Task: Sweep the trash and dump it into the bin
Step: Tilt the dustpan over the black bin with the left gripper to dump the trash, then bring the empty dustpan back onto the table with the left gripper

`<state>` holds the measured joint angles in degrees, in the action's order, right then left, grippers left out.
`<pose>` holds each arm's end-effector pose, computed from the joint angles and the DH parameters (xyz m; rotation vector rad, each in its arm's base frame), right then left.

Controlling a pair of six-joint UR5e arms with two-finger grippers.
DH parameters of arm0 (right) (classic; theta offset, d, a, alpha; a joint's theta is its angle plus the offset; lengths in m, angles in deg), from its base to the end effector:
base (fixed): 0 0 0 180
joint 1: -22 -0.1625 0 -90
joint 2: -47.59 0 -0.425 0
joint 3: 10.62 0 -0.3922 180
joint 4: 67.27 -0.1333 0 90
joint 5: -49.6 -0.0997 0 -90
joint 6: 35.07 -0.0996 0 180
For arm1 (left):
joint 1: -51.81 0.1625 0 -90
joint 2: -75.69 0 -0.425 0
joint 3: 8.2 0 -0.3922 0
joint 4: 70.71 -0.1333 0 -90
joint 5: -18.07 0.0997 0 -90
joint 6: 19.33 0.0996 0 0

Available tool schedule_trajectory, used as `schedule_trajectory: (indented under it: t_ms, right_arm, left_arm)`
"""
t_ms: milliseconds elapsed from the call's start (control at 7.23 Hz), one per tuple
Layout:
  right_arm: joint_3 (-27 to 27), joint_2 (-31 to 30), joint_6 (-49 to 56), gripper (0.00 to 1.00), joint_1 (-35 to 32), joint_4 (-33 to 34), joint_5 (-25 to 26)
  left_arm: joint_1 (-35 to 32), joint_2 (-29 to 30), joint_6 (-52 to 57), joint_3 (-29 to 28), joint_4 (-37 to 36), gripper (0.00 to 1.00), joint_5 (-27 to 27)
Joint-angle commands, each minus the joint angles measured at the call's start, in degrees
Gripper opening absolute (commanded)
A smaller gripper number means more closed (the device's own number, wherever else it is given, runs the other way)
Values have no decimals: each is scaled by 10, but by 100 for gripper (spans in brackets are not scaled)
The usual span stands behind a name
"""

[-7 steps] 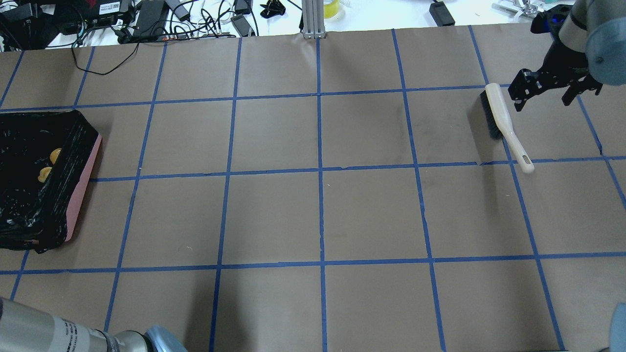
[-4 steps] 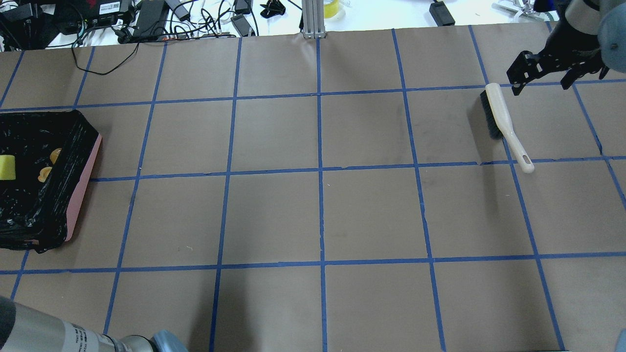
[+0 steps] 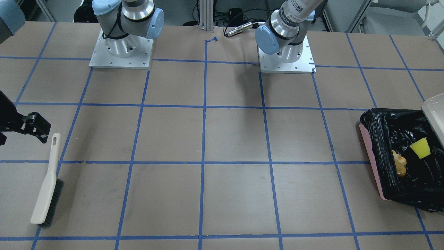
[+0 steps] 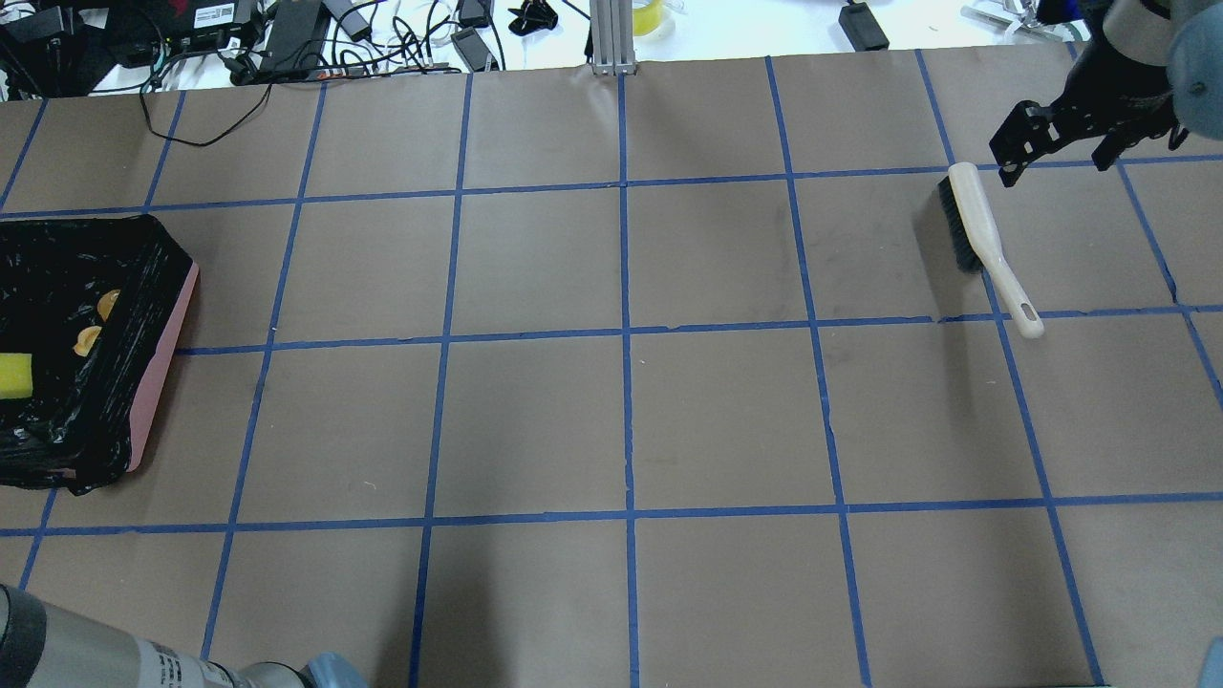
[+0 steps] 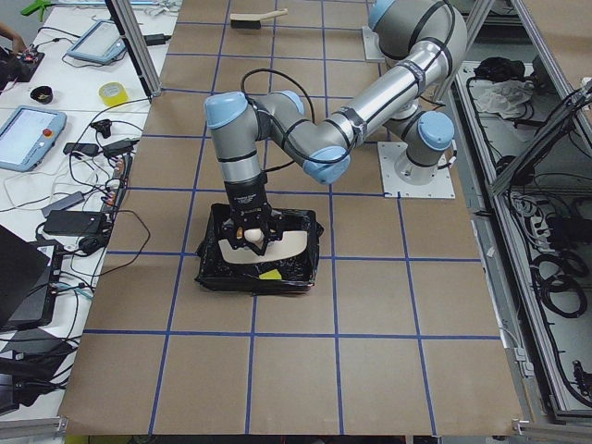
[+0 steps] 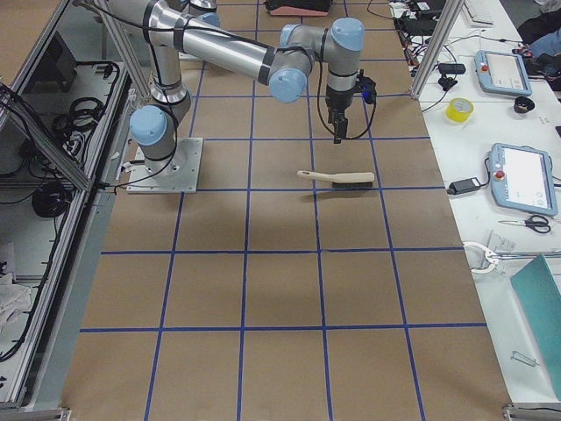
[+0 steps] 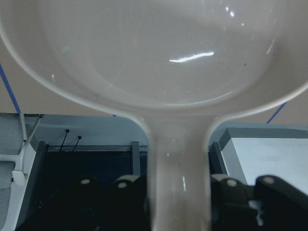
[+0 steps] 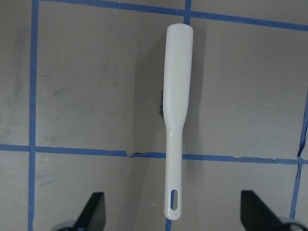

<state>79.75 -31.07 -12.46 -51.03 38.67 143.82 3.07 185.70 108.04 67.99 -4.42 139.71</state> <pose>-0.0472 -0.5861 0.4079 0.1457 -3.0431 0.0679 0.3716 -0.5465 0.4686 1.7561 2.0520 0.7196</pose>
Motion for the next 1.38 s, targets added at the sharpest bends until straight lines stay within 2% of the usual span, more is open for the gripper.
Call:
schedule_trajectory:
  t_ms: [0,138,553,691,830,1106,1245]
  right_arm:
    - [1,1,3,100,0,1,0]
    - [4,0,6,100,0,0,0]
    - [5,2,31,100,0,1,0]
    - [5,-1,31,100,0,1,-11]
    - [5,-4,31,100,0,-3,-38]
    - [0,-9,26,100,-6,-6,-27]
    - [1,-26,-1,100,-34,-6,-5]
  left_arm:
    - [1,-27,10,-8,38,0,-78]
    - [1,-24,11,-17,55,0,-117]
    - [-20,-23,10,-14,148,0,-293]
    - [-64,-23,10,-14,160,0,-310]
    - [-107,-15,-4,-13,162,0,-336]
    - [-154,35,-62,6,129,0,-435]
    - [-177,63,-77,11,96,0,-434]
